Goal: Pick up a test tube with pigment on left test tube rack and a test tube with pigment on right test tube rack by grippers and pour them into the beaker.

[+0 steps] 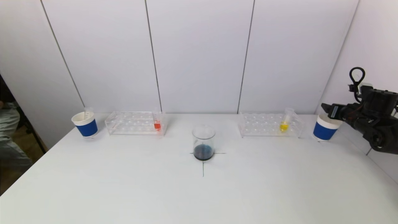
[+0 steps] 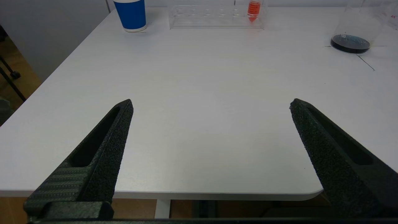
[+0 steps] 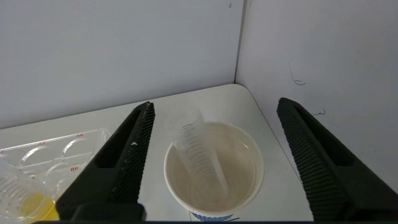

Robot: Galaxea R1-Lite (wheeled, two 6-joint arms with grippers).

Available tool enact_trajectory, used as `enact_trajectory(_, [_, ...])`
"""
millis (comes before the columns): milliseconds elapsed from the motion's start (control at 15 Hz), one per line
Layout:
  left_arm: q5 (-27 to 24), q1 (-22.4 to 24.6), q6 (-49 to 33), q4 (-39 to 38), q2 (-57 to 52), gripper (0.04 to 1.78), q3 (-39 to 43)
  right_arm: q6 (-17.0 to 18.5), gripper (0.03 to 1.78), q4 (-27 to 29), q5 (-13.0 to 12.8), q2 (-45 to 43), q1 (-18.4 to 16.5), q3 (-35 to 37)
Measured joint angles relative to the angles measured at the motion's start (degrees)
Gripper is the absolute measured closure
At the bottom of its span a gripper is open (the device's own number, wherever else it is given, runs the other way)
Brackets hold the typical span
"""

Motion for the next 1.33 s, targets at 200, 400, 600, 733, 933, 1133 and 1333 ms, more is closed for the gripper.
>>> enact_trajectory(200, [0.04,0.0,0.0,0.0,0.0,0.06,0.0,0.07,0.09,0.0,0.0,0.02,0.0,0.0])
enact_trajectory(400, [0.02,-0.02,0.0,-0.02,0.0,0.06,0.0,0.07,0.04,0.02,0.0,-0.26,0.0,0.44])
enact_trajectory(600, [0.04,-0.05,0.0,-0.02,0.0,0.06,0.0,0.02,0.05,-0.34,-0.04,-1.41,0.49,0.89])
enact_trajectory(733, [0.02,-0.02,0.0,0.0,0.0,0.06,0.0,0.02,0.05,-0.37,-0.09,-3.39,1.71,1.74])
enact_trajectory(933, [0.02,0.0,0.0,-0.02,0.0,0.06,0.07,0.02,0.05,-0.01,-0.52,-9.7,5.99,5.29])
enact_trajectory(1133, [0.02,0.0,0.01,0.0,0.0,0.06,0.02,0.05,0.05,0.51,-1.67,-17.7,10.93,10.4])
enact_trajectory(1333, [0.02,-0.02,0.01,0.02,0.0,0.06,0.0,0.09,0.05,0.55,-3.55,-26.19,14.23,17.14])
